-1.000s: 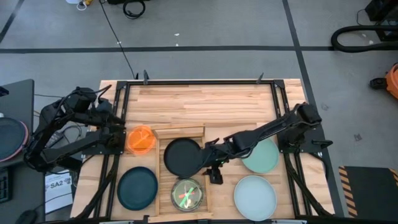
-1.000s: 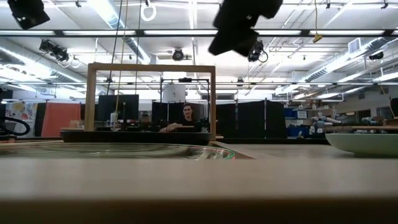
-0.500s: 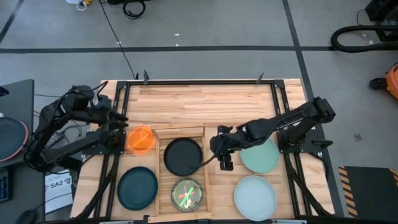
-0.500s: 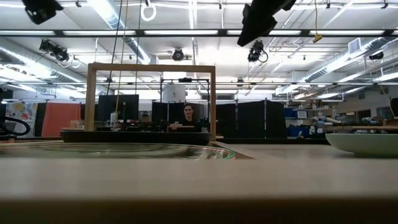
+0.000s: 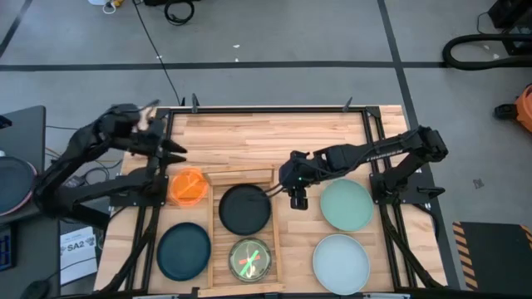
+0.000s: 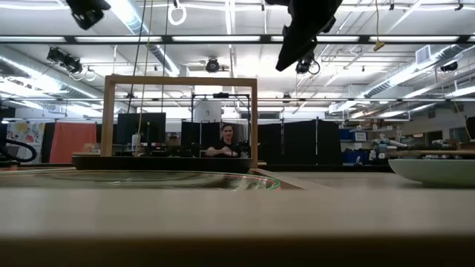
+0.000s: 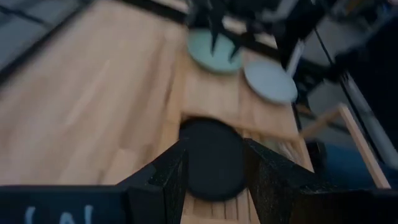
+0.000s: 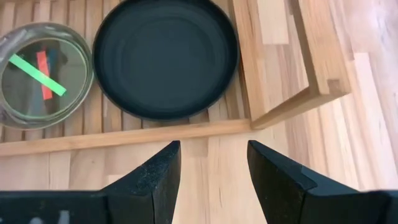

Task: Place and stack plates onto a shelf
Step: Stack the big black plate on top of the big black plate on the shelf

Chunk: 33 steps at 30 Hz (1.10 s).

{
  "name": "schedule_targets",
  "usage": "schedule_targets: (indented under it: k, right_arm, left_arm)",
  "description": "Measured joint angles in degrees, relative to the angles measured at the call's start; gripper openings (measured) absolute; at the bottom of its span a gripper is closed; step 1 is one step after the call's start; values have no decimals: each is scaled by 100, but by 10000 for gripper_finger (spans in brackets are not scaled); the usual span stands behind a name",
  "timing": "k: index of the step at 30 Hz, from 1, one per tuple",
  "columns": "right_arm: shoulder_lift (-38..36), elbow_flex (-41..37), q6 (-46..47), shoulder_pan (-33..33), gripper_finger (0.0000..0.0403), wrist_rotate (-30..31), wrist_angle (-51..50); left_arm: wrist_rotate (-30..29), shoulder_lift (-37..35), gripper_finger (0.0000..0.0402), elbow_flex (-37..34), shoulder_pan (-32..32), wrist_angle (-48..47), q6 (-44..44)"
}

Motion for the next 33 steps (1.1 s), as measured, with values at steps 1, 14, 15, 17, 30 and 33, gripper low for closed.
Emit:
schedule_targets:
  k: [1, 14, 15, 17, 30, 33]
  right_arm:
    - [0, 0, 0, -26, 190, -18, -45]
    - [7, 0, 17, -42, 190, -11, -262]
    - [7, 0, 17, -42, 190, -11, -263]
    - [7, 0, 17, -42, 190, -11, -263]
    - [7, 0, 3, -38, 190, -12, -275]
    - [7, 0, 0, -11, 190, -13, -276]
  left_arm:
    - [-24, 140, 155, 0, -190, -17, 23]
    - [-2298, 713, 155, -2, -3588, -791, -908]
    - [-2472, 751, 155, -2, -3829, -876, -1131]
    - [-2849, 855, 155, -2, -4300, -1004, -1552]
    - [-4043, 2077, 155, -2, -6512, -1261, -2899]
    - [-4209, 2415, 155, -2, -6744, -1254, -2972]
